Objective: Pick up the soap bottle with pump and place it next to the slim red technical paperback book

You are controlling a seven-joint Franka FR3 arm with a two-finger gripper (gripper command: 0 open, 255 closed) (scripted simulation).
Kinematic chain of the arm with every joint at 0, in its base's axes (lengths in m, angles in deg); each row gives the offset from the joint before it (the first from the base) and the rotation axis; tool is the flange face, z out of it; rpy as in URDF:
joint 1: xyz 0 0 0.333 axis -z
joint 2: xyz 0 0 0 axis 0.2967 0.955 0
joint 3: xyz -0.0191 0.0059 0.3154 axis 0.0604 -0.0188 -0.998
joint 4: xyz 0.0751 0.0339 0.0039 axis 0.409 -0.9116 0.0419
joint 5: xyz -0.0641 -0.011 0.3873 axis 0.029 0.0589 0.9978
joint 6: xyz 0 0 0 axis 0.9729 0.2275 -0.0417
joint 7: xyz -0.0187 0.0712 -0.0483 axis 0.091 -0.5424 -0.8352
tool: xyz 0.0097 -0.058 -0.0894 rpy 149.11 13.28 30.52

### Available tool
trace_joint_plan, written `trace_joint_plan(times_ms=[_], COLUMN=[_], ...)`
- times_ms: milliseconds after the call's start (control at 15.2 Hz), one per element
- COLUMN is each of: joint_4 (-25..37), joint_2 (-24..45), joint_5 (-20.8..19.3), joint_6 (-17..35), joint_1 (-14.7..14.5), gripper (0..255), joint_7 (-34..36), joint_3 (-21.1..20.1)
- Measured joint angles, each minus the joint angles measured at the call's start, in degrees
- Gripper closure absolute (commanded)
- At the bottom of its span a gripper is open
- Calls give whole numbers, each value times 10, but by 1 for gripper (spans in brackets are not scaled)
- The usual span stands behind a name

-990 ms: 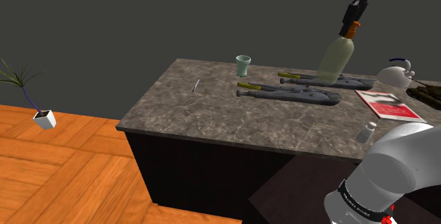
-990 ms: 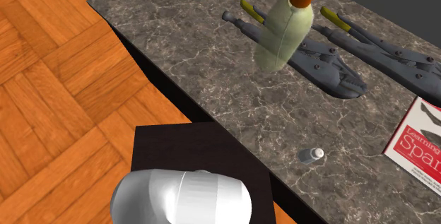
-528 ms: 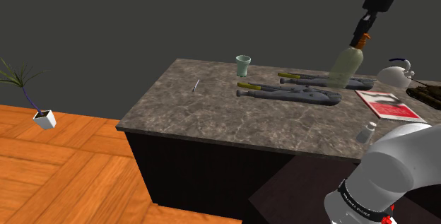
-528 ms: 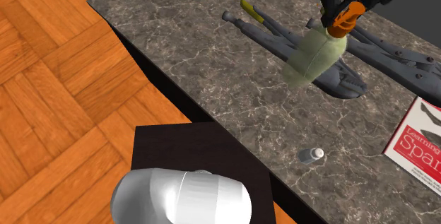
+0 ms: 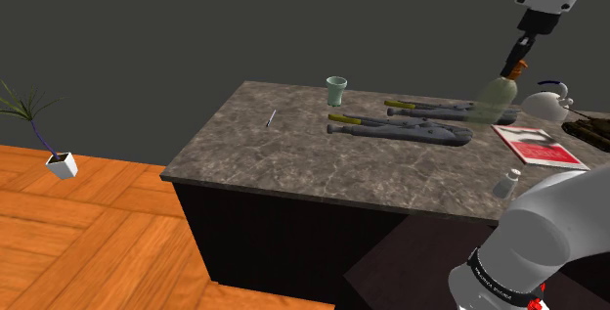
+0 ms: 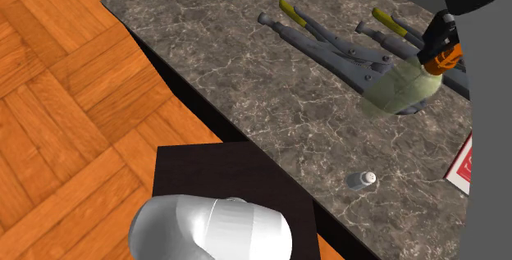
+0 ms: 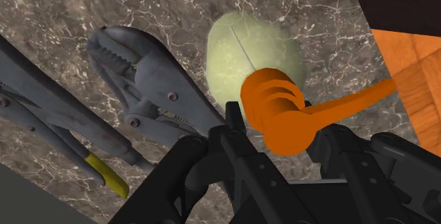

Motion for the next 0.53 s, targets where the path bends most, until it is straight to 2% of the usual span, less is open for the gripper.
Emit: trace_joint_plan(times_ms=[264, 528], joint_4=[13, 44], joint_2=[49, 120], joint_5=[13, 51], joint_6=[38, 68], joint_1=[-5, -17], gripper=[255, 255], joint_7=[-60, -131], joint_3=[64, 136])
